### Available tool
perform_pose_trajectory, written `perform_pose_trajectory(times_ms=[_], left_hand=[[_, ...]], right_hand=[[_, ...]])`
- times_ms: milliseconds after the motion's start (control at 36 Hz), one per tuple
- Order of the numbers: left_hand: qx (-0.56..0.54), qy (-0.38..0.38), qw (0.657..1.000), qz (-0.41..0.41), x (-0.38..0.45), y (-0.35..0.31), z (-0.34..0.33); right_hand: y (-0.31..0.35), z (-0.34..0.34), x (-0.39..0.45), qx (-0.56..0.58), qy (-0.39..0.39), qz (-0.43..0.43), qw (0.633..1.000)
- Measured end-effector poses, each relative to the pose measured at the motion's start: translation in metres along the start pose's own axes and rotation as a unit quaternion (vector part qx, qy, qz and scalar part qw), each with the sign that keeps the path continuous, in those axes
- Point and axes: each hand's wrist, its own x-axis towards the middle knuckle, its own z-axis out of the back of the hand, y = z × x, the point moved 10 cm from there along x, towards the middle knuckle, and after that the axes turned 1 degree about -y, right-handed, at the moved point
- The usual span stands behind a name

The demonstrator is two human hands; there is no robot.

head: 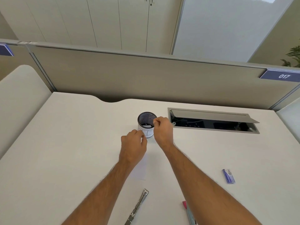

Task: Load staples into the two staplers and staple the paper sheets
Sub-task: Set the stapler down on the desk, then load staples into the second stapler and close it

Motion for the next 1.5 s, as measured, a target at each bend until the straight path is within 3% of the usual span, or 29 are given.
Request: perform_pose_trajectory(times_ms=[167,611,833,1083,1250,1500], left_hand=[[-0.025,0.004,1.000,0.004,-0.016,-0.010,-0.004],[-0.064,0.122,0.990,-0.043,-0.107,-0.112,-0.070],[-0.080,0.162,0.983,-0.044,-0.138,-0.158,-0.106],[-0.085,0.178,0.980,-0.036,-0.154,-0.180,-0.126],[-0.117,0.174,0.978,-0.009,-0.158,-0.180,-0.134],[-0.185,0.170,0.967,0.036,-0.163,-0.178,-0.142]], right_hand=[[-0.029,0.032,-0.023,0.024,-0.044,-0.029,0.998],[-0.198,0.169,-0.130,-0.056,-0.107,-0.197,0.973],[-0.250,0.203,-0.148,-0.094,-0.111,-0.246,0.958],[-0.278,0.208,-0.151,-0.147,-0.069,-0.274,0.948],[-0.276,0.213,-0.150,-0.153,-0.053,-0.245,0.956],[-0.239,0.211,-0.165,-0.031,-0.063,-0.196,0.978]])
